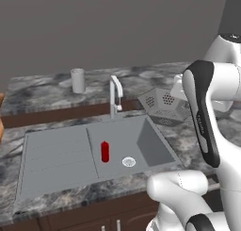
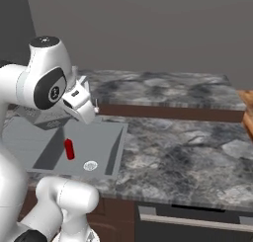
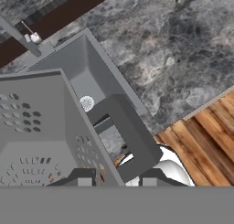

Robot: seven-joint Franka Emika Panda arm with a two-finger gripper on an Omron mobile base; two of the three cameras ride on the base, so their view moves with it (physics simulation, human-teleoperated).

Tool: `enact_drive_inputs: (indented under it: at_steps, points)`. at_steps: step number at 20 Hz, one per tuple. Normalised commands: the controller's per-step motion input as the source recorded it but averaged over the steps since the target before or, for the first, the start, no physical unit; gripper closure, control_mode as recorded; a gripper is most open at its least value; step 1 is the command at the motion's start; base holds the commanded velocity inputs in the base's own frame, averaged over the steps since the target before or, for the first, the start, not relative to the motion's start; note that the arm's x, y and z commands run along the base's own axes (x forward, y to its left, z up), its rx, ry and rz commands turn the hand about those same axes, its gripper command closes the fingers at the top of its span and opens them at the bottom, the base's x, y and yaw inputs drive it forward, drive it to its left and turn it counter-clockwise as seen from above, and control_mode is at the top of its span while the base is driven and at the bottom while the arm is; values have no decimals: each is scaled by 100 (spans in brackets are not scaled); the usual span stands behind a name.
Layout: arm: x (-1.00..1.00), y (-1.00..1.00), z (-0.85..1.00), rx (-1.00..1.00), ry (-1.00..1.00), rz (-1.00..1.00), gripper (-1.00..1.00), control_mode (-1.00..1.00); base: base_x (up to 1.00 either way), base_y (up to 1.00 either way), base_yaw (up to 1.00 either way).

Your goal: Pick the glass cup and colander and place them in the sink. Then turn on the water.

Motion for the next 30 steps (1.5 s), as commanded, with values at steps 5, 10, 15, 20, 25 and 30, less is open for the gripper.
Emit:
enact_drive_inputs:
  at_steps: [5, 10, 15, 20, 25, 30]
  points:
    - [23, -16, -29, 8, -10, -17, 100, -100, 6, -5, -5]
    - [16, -8, -37, 7, -6, -6, 100, -100, 0, 0, 0]
    - [5, -3, -34, 0, -1, 0, 100, -100, 0, 0, 0]
    - [0, -4, -36, 0, 2, 2, 100, -100, 0, 0, 0]
    - [1, 0, -39, -2, 4, 8, 100, -100, 0, 0, 0]
    - [2, -1, -49, -2, 9, 12, 100, -100, 0, 0, 0]
